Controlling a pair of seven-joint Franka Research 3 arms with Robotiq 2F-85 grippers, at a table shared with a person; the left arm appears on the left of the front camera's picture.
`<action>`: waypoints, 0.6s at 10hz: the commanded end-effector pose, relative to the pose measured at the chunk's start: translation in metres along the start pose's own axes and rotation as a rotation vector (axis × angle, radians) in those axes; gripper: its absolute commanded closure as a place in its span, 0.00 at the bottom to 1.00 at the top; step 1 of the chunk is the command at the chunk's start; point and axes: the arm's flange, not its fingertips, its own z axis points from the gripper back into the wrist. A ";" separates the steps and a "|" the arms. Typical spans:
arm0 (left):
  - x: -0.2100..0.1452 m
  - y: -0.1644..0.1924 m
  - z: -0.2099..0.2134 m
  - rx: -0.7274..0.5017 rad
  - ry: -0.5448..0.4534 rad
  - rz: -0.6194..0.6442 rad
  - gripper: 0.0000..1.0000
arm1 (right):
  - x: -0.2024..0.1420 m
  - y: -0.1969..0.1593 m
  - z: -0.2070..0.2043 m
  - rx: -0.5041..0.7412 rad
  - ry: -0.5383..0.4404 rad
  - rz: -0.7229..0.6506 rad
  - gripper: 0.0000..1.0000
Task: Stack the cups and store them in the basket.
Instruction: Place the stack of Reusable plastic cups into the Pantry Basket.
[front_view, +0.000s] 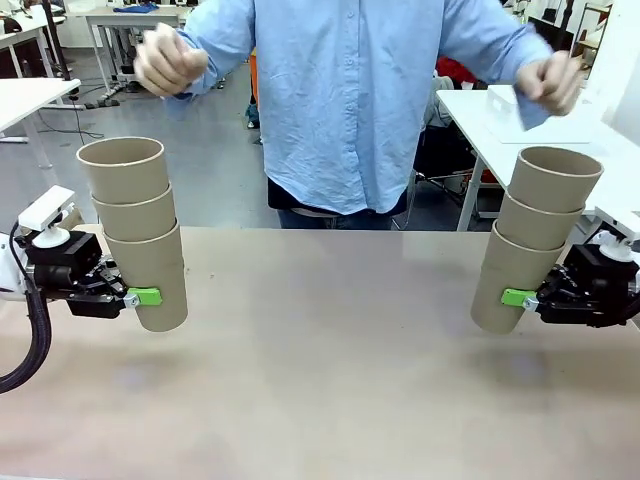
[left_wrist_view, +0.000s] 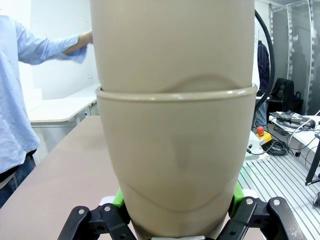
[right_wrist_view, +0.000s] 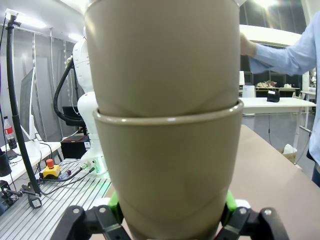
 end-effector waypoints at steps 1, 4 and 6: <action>0.005 -0.001 0.000 -0.002 -0.008 -0.002 0.16 | 0.005 0.001 0.000 0.004 -0.003 0.003 0.15; 0.005 -0.001 0.000 -0.002 -0.008 -0.002 0.16 | 0.005 0.001 0.000 0.004 -0.003 0.003 0.15; 0.005 -0.001 0.000 -0.002 -0.008 -0.002 0.16 | 0.005 0.001 0.000 0.004 -0.003 0.003 0.15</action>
